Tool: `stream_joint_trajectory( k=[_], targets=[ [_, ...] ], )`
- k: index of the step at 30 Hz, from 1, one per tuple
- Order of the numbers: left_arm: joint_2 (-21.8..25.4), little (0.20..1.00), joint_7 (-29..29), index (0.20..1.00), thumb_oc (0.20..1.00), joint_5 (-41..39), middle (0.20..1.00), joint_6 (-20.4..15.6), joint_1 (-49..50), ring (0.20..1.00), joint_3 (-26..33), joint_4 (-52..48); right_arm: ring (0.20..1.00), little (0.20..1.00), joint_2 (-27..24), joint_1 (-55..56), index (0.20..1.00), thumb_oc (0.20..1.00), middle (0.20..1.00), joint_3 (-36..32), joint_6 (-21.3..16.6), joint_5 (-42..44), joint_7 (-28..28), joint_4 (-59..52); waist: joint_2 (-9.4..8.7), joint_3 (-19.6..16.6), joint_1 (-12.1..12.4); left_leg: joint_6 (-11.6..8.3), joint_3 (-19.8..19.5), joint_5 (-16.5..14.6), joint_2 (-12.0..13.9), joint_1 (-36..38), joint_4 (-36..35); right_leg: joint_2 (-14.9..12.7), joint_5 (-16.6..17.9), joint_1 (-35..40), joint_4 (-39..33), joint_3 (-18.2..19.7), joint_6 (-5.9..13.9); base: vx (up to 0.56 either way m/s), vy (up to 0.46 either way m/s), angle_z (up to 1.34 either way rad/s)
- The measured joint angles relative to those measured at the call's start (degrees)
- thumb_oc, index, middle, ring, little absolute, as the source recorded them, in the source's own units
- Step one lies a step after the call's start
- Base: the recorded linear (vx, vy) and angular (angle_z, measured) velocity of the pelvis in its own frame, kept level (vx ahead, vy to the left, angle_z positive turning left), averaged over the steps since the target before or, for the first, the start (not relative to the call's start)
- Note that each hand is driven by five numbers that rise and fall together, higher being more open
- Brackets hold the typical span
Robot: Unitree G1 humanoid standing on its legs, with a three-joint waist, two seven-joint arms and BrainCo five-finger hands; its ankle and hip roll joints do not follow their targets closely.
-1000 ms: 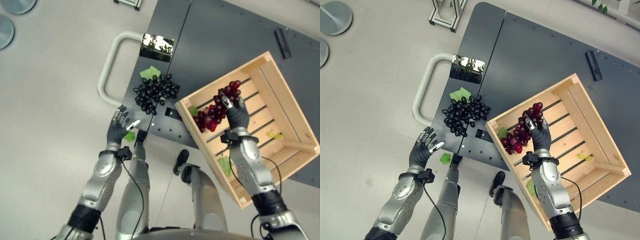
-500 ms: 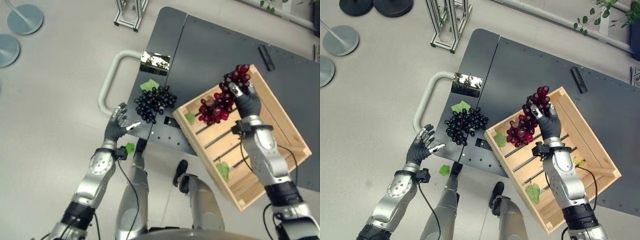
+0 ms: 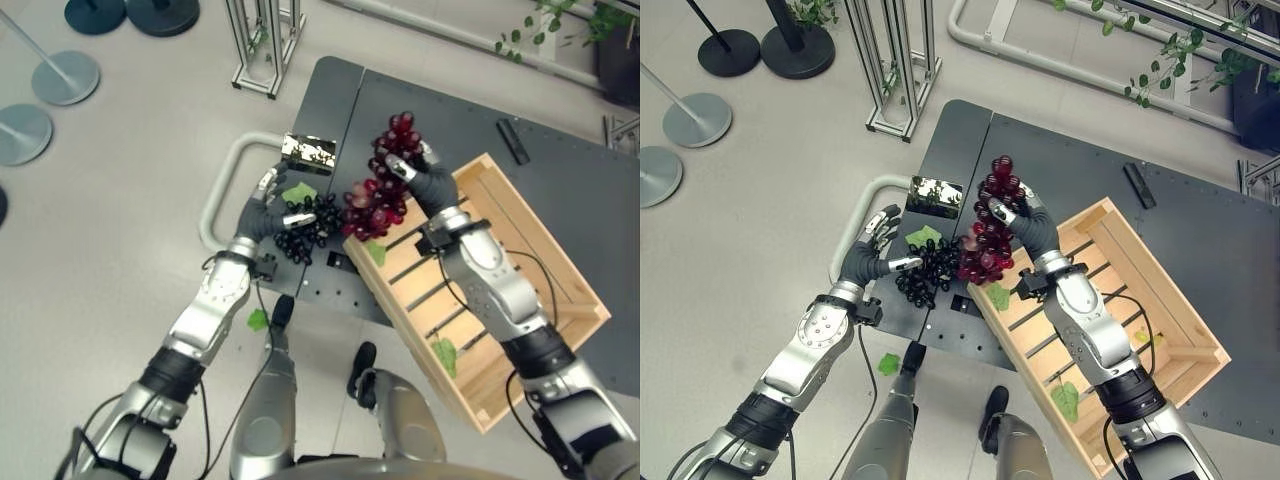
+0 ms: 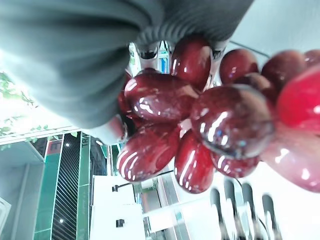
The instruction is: Pick up the fruits from the basket on one side to the basket on the other side
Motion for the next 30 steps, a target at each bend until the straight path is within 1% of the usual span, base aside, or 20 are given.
stream_joint_trajectory(
  k=[2, 4, 5, 6, 7, 10, 12, 14, 17, 20, 27, 30],
  targets=[
    [-0.59, 1.000, -0.21, 1.000, 1.000, -0.01, 1.000, 0.33, -1.43, 1.000, -2.28, 0.11, 0.200, 0.200, 0.63, -1.58, 0.200, 0.200, 0.200, 1.71, 0.99, -0.73, 0.02, 1.59, 0.05, -1.25, -0.02, 0.10, 0.13, -0.15, -0.07, 0.08, 0.00, 0.02, 0.24, 0.30, -0.58, 0.02, 0.10, 0.04, 0.008, -0.02],
    [-1.74, 1.000, -0.46, 1.000, 1.000, -0.03, 1.000, 0.49, -2.57, 1.000, -3.44, 0.64, 0.200, 0.200, 1.36, -2.48, 0.200, 0.200, 0.200, 2.63, 1.06, -1.10, -0.05, 2.95, 0.08, -2.25, -0.14, 0.11, 0.14, -0.16, -0.06, 0.17, -0.01, -0.01, 0.37, 0.62, -1.08, 0.04, 0.18, 0.04, 0.003, 0.00],
    [-2.39, 1.000, -0.48, 1.000, 1.000, -0.10, 1.000, 0.50, -3.63, 1.000, -4.77, 1.81, 0.200, 0.200, 3.11, -3.38, 0.200, 0.200, 0.200, 3.30, 1.08, -1.17, -0.43, 4.75, 0.01, -2.94, -0.09, 0.14, 0.15, -0.18, -0.11, 0.75, -0.07, 0.12, 0.63, 1.55, -1.97, 0.03, 0.22, 0.04, -0.005, 0.00],
    [-2.89, 1.000, -0.45, 1.000, 1.000, -0.14, 1.000, 0.51, -3.77, 1.000, -5.29, 2.32, 0.200, 0.200, 3.65, -3.49, 0.200, 0.200, 0.200, 3.87, 1.10, -1.19, -0.46, 5.21, 0.08, -3.63, -0.23, 0.17, 0.16, -0.33, -0.10, 0.82, -0.15, 0.15, 0.72, 1.74, -2.33, 0.02, 0.26, 0.04, -0.006, 0.00],
    [-3.78, 1.000, -0.45, 1.000, 1.000, -0.17, 1.000, 0.56, -3.74, 1.000, -6.18, 3.41, 0.200, 0.200, 4.63, -3.49, 0.200, 0.200, 0.200, 5.09, 1.17, -1.24, -0.51, 5.83, 0.21, -5.14, -0.86, 0.22, 0.16, -0.67, -0.13, 0.99, -0.18, 0.18, 0.82, 2.16, -3.20, -0.04, 0.36, 0.04, 0.004, 0.00],
    [-4.87, 1.000, -0.44, 1.000, 1.000, -0.67, 1.000, 0.64, -3.67, 1.000, -6.70, 4.90, 0.200, 0.200, 5.99, -3.56, 0.200, 0.200, 0.200, 6.47, 1.18, -1.20, -0.61, 6.79, 0.32, -7.50, -1.30, 0.34, 0.21, -0.83, -0.21, 1.13, -0.27, 0.29, 1.26, 2.84, -4.50, -0.12, 0.48, 0.05, 0.003, -0.01],
    [-6.10, 1.000, -0.32, 1.000, 1.000, -2.41, 1.000, 0.61, -3.66, 1.000, -6.77, 7.34, 0.200, 0.200, 7.04, -3.61, 0.200, 0.200, 0.200, 7.42, 1.19, -1.19, -1.10, 8.03, 0.36, -9.66, -1.38, 0.47, 0.38, -1.03, -0.29, 1.17, -0.25, 0.28, 1.54, 3.13, -5.28, -0.06, 0.60, 0.05, -0.007, -0.02],
    [-7.53, 1.000, -0.22, 1.000, 1.000, -3.66, 1.000, 0.60, -3.69, 1.000, -6.99, 9.07, 0.200, 0.200, 7.90, -3.76, 0.200, 0.200, 0.200, 8.29, 1.19, -1.16, -1.61, 9.21, 0.38, -10.32, -1.36, 0.54, 0.45, -1.15, -0.36, 1.91, -0.30, 0.29, 1.84, 4.15, -6.08, -0.06, 0.67, 0.03, -0.003, -0.01],
    [-8.29, 1.000, 0.39, 1.000, 1.000, -5.72, 1.000, 0.63, -3.59, 1.000, -8.05, 11.35, 0.200, 0.200, 9.29, -3.76, 0.200, 0.200, 0.200, 9.57, 1.28, -0.99, -1.92, 10.42, 0.39, -10.61, -1.37, 0.55, 0.51, -1.58, -0.44, 3.06, -0.32, 0.34, 2.07, 5.62, -7.02, -0.02, 0.77, 0.03, -0.006, -0.02],
    [-8.34, 1.000, 1.23, 1.000, 1.000, -5.82, 1.000, 0.68, -3.51, 1.000, -8.50, 13.29, 0.200, 0.200, 10.51, -3.76, 0.200, 0.200, 0.200, 11.00, 1.33, -0.84, -2.44, 12.13, 0.42, -12.15, -1.37, 0.55, 0.56, -1.69, -0.39, 3.04, -0.36, 0.52, 2.40, 5.96, -7.93, 0.01, 0.78, 0.03, -0.010, -0.01],
    [-8.74, 1.000, 3.39, 1.000, 1.000, -5.81, 1.000, 0.58, -3.43, 1.000, -8.51, 13.94, 0.200, 0.200, 11.37, -3.75, 0.200, 0.200, 0.200, 11.56, 1.29, 0.94, -3.12, 12.17, 0.41, -14.21, -1.33, 0.49, 0.47, -1.74, -0.29, 3.18, -0.41, 1.08, 3.34, 7.27, -10.02, 0.04, 0.71, 0.01, -0.001, 0.02],
    [-10.30, 1.000, 5.72, 1.000, 1.000, -5.83, 1.000, 0.46, -3.37, 1.000, -8.44, 15.52, 0.200, 0.200, 11.79, -3.33, 0.200, 0.200, 0.200, 12.14, 0.74, 2.64, -3.89, 12.23, 0.34, -14.39, -1.34, 0.47, 0.49, -1.78, -0.29, 4.07, -0.49, 1.05, 3.38, 8.15, -10.33, 0.04, 0.76, 0.00, 0.000, 0.00]
  ],
)
